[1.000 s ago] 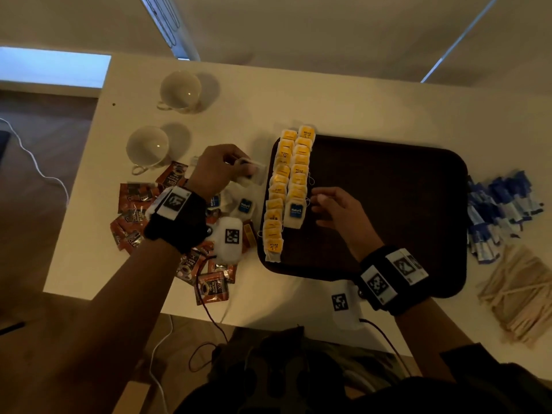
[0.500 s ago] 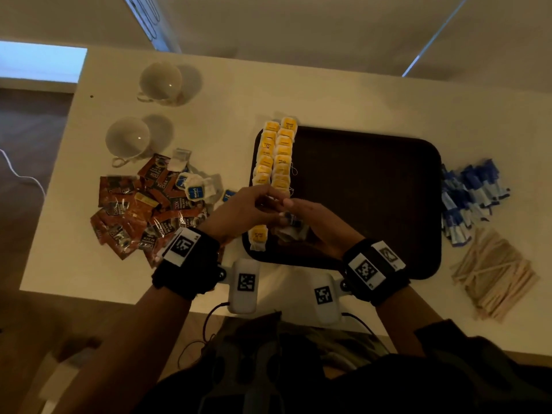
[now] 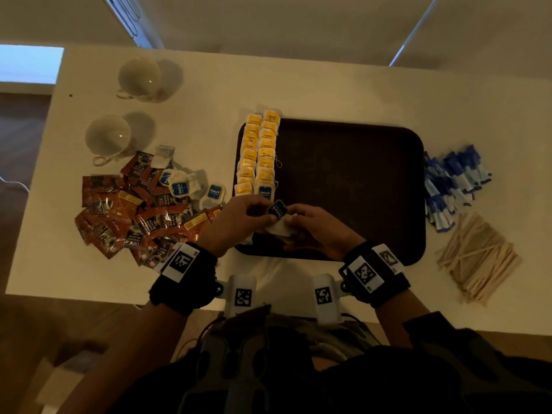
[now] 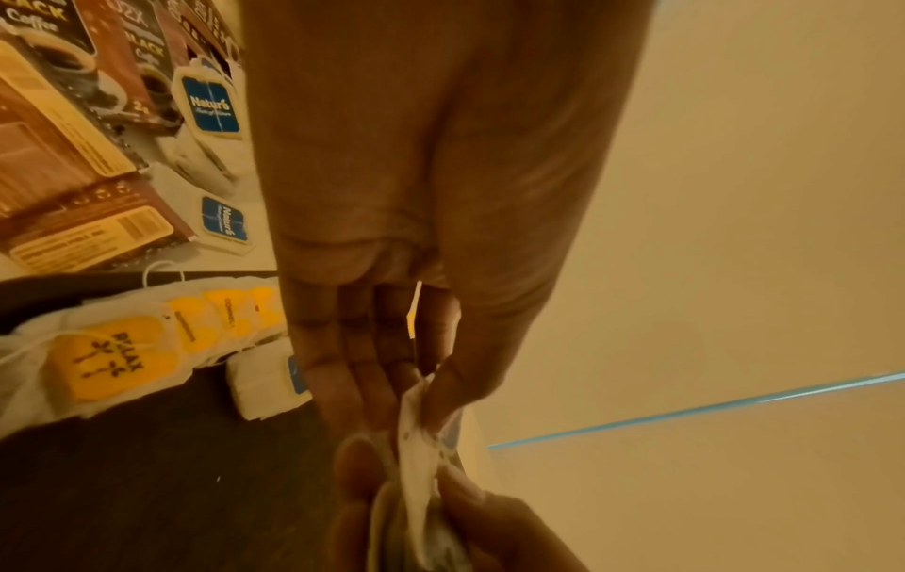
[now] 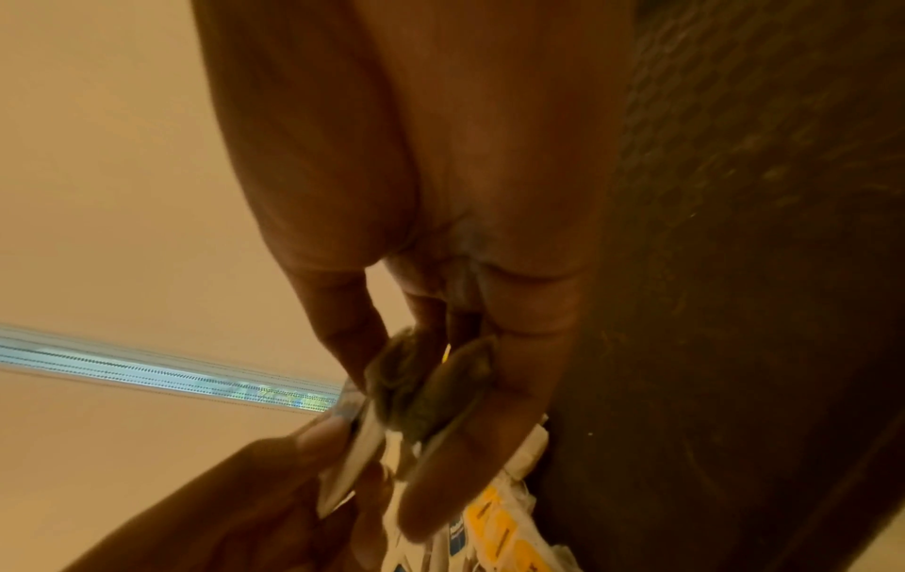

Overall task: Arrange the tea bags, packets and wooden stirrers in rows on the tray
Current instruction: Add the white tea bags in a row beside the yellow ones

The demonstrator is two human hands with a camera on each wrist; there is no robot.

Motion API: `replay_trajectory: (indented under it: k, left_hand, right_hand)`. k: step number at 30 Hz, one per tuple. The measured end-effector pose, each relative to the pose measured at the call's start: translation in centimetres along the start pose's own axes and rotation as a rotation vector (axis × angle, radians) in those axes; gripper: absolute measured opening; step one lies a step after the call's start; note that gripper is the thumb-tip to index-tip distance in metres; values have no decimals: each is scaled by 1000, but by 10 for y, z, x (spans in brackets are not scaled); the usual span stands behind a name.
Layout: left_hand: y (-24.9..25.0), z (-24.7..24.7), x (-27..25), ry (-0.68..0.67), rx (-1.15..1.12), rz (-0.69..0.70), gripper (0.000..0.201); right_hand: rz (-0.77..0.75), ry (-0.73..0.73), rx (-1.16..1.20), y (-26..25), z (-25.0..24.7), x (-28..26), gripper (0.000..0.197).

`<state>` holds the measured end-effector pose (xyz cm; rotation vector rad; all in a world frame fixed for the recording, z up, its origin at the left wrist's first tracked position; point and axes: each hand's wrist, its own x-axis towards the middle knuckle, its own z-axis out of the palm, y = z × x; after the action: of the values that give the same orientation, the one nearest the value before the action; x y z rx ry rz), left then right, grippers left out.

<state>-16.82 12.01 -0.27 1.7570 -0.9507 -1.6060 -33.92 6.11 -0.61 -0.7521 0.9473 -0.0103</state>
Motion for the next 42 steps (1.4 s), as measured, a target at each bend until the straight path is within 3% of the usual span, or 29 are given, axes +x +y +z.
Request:
replay_trajectory:
  k: [6, 13, 20, 31, 36, 42]
  left_hand:
    - [4, 1, -5, -5, -110, -4, 35]
    - [5, 13, -6, 50, -85, 74, 13]
    - [3, 19, -1, 102, 50, 77, 24]
    - [6, 14, -1, -144, 308, 170, 13]
    - [6, 16, -1, -218, 292, 128, 11]
    - [6, 23, -9, -85, -20, 13, 21]
  right_hand:
    - [-33, 17, -128, 4, -9, -7, 14]
    - [-64, 93, -265, 3, -12, -9, 20]
    - [-117, 99, -324, 2, -15, -17, 22]
    - [-109, 76, -308, 3, -14, -23, 23]
    - [-122, 72, -332, 4, -13, -22, 22]
    - [-144, 146, -323, 5, -17, -22, 22]
